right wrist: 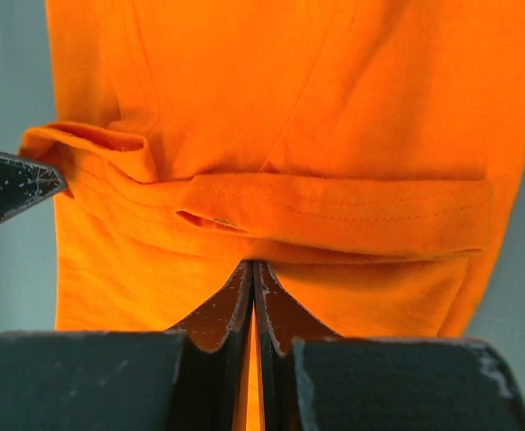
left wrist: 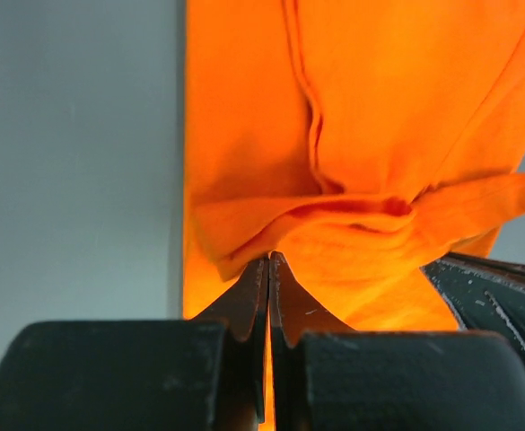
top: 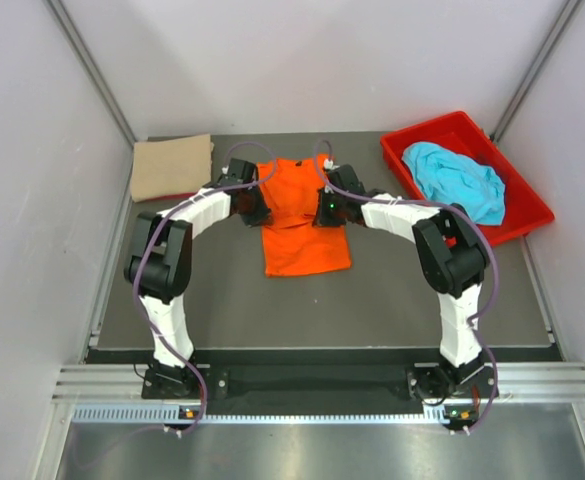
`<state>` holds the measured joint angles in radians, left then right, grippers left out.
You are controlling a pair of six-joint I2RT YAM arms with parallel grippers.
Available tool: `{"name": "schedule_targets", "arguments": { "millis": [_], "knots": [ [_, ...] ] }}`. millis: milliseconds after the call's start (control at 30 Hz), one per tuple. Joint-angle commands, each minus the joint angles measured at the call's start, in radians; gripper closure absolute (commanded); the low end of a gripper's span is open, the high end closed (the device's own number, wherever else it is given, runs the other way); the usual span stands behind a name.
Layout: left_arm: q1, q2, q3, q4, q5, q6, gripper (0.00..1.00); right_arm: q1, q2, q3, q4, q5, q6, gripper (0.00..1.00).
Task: Fold and stack the t-shirts
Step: Fold the tshirt
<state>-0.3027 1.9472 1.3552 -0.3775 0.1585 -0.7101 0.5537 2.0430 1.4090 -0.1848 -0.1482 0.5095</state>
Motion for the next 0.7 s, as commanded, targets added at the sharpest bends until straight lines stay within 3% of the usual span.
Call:
{"name": "schedule_targets", "arguments": {
  "millis": [0, 167, 433, 533, 667],
  "knots": [
    [0.001, 0.025, 0.056, -0.011, -0.037, 0.029, 1.0, 0.008, 0.017, 0.062, 0.045, 0.021, 0.006, 0.98],
    [0.002, 0.056, 0.105, -0.035, -0.086, 0.052, 1.0, 0.005, 0.048, 0.122, 0.033, 0.035, -0.003, 0.98],
    [0.028, 0.072, 0.311, -0.146, -0.149, 0.086, 1.0, -0.011, 0.086, 0.237, -0.018, 0.058, -0.02, 0.98],
    [0.027, -0.003, 0.291, -0.149, -0.212, 0.078, 1.0, -0.012, 0.089, 0.242, -0.028, 0.056, -0.026, 0.98],
    [0.011, -0.076, 0.173, -0.098, -0.13, 0.061, 1.0, -0.012, 0.057, 0.212, -0.027, 0.053, -0.023, 0.98]
  ]
}}
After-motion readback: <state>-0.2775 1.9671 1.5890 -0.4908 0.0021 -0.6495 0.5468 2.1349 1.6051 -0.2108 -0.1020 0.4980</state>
